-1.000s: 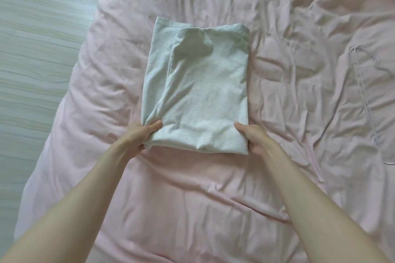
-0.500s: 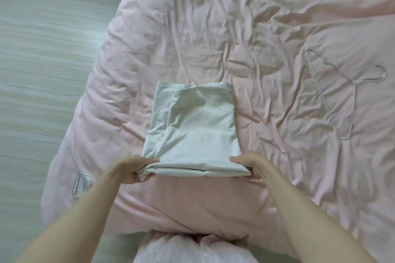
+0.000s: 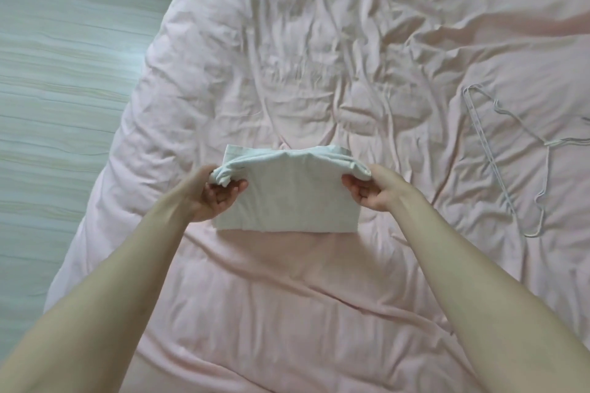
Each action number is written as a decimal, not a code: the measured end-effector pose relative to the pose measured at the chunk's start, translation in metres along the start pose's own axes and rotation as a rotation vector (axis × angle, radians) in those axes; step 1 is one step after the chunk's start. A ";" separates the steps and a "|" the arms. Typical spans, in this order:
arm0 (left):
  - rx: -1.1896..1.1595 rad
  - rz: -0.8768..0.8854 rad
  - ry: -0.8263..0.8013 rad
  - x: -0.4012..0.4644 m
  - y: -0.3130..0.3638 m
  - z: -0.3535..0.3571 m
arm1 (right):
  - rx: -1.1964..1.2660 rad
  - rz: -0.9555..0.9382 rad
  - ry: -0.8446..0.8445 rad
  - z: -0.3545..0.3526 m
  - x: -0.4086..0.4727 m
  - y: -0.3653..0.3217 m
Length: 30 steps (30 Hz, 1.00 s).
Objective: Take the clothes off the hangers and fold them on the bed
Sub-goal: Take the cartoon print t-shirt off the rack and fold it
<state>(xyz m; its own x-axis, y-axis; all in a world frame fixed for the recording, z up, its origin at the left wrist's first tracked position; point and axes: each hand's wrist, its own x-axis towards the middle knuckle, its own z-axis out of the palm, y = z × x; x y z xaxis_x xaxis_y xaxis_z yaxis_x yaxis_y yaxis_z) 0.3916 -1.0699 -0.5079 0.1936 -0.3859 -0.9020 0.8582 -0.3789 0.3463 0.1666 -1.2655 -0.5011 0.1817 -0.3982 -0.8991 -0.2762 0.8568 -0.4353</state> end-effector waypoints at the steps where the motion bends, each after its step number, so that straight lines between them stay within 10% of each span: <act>1: 0.038 0.008 0.013 0.011 0.005 0.003 | 0.052 -0.034 0.012 0.003 0.014 -0.005; 7: 0.487 0.399 0.393 0.076 -0.005 -0.010 | -0.314 -0.237 0.304 -0.001 0.080 0.010; 30: 0.379 0.114 0.118 0.021 -0.121 -0.058 | -0.402 0.093 -0.142 -0.016 0.049 0.106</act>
<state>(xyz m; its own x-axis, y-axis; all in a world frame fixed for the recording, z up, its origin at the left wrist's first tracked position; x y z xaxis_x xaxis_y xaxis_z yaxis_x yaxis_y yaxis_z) 0.3195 -0.9837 -0.5833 0.3498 -0.3527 -0.8679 0.5966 -0.6304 0.4966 0.1314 -1.1995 -0.5914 0.2588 -0.2522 -0.9324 -0.6380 0.6801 -0.3610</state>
